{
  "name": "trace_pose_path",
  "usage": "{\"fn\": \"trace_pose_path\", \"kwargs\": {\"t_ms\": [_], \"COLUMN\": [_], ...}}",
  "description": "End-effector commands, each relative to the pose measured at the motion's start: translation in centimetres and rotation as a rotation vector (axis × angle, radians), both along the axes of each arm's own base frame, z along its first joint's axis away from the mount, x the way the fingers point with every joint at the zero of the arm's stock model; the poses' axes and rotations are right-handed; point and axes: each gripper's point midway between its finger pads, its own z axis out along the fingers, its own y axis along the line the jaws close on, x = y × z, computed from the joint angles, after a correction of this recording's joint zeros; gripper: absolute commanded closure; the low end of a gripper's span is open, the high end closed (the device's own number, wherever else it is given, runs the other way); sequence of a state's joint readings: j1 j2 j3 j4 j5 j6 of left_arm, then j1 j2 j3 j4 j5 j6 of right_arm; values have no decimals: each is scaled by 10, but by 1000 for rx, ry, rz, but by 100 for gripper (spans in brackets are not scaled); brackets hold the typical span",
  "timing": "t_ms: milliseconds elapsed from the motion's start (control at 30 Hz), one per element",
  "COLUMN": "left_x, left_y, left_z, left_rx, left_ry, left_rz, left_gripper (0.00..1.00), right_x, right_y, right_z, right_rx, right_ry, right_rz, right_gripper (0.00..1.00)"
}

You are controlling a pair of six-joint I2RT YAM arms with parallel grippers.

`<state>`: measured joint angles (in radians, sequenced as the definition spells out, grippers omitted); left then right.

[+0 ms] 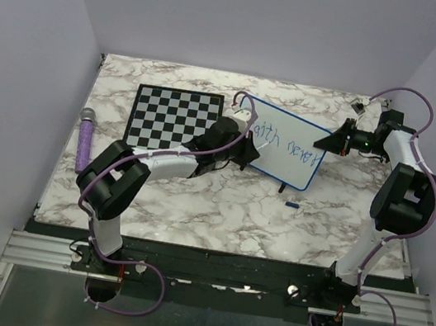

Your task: Write a sentence on the whiteboard

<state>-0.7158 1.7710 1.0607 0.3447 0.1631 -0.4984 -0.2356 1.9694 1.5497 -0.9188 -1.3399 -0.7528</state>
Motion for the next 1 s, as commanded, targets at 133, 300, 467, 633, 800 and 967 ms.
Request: {"fn": "trace_pose_path", "kwargs": {"t_ms": [133,300,467,633,800,967], "left_x": [-1,0,2,2,-1,-4], "left_y": [-3,-4,-1,2,5,8], "left_z": [-12,-17,-20,-24,-27,-30], "left_rx": [41,59,76,95,105,116], "left_ry": [22,35,40,48,57,64], "left_rz": [3,6,25,33,32,28], "left_gripper": [100,100,100,100,100,100], "right_x": [6,6,6,6,6,6], "right_y": [0,0,0,0,0,0], "right_z": [0,1,1,1,0,0], "right_rx": [-14,-13,-14,-13,-14,-14], "right_ry": [-36,-37,-40,-37,-36,-36], "right_rz": [11,10,11,11,11,11], "right_gripper": [99,100,99,99,99,99]}}
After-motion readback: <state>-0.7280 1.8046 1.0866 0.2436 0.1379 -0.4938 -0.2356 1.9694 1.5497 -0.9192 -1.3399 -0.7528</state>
